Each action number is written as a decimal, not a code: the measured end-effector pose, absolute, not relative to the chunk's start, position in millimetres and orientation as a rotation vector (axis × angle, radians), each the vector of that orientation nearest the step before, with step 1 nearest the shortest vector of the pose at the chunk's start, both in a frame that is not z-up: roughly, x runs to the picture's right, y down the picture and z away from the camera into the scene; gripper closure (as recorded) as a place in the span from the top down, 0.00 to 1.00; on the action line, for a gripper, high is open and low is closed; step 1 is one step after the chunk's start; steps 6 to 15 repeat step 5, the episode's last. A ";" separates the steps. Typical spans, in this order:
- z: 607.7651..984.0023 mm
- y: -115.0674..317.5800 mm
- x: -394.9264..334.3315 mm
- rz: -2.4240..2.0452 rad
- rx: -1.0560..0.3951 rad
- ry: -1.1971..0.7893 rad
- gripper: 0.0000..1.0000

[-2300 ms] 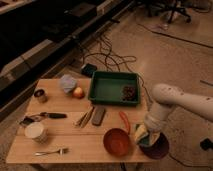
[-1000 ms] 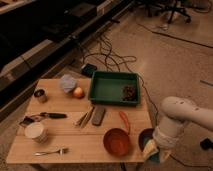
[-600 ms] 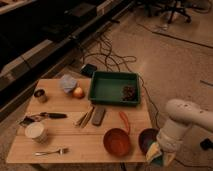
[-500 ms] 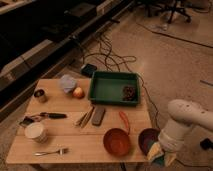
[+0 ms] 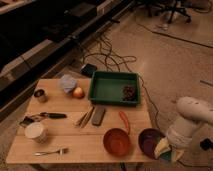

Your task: Wipe purple bowl with sponge

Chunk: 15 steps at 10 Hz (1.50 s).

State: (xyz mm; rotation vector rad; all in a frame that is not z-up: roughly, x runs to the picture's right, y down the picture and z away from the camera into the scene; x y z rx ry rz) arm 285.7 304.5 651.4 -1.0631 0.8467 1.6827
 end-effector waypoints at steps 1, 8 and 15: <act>654.3 299.9 287.8 1.686 -1.058 0.841 0.00; 670.0 280.7 280.8 1.667 -1.050 0.818 0.00; 670.0 280.7 280.8 1.667 -1.050 0.818 0.00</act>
